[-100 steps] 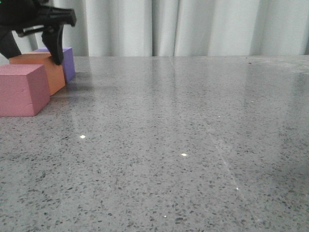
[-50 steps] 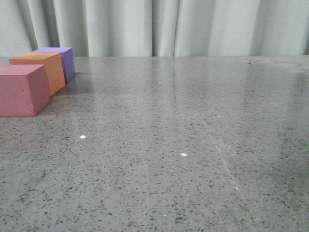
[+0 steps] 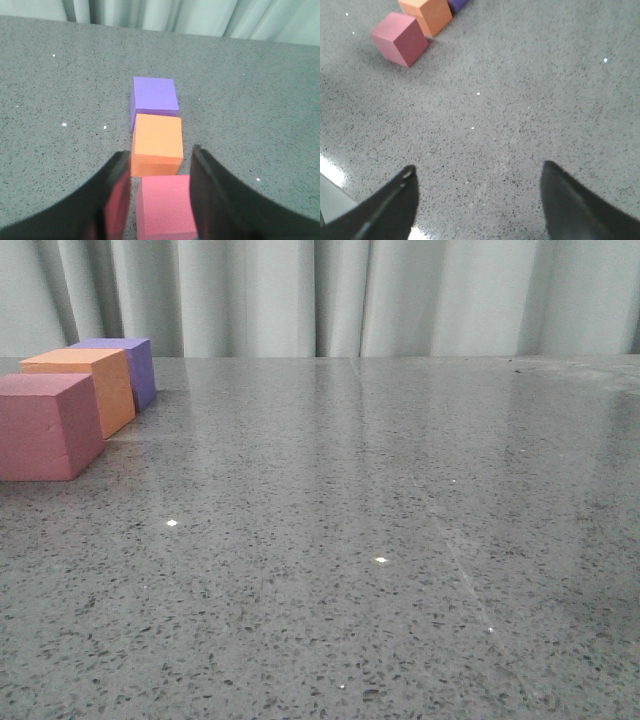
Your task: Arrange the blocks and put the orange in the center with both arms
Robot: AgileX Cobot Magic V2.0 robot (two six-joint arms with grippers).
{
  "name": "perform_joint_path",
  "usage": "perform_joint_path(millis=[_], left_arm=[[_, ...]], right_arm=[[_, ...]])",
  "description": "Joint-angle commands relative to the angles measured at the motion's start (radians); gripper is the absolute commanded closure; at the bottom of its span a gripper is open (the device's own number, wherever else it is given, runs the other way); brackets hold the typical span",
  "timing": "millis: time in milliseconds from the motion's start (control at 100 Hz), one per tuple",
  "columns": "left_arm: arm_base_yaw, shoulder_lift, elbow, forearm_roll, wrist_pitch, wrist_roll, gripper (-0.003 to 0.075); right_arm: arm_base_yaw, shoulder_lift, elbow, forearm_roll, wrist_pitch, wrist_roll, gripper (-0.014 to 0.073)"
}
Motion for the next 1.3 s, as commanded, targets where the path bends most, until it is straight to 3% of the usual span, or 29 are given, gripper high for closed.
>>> perform_joint_path(millis=[0, 180, 350, 770, 1290], left_arm=[[0.003, -0.080, 0.033, 0.010, -0.125, -0.003, 0.0559], [0.003, -0.218, 0.160, 0.010, -0.177, -0.001, 0.0741], [0.003, -0.329, 0.267, 0.010, -0.198, -0.001, 0.0739], [0.003, -0.598, 0.499, 0.010, -0.267, -0.001, 0.0739], [0.003, -0.649, 0.512, 0.013, -0.265, -0.001, 0.0739]], right_arm=[[0.000, -0.038, -0.005, -0.029, -0.084, -0.011, 0.0247], [0.000, -0.119, 0.040, -0.054, -0.088, -0.011, 0.0531], [0.000, -0.202, 0.093, -0.066, -0.103, -0.011, 0.0718], [0.000, -0.390, 0.225, -0.114, -0.207, -0.011, 0.0715], [0.000, -0.396, 0.228, -0.114, -0.201, -0.011, 0.0715]])
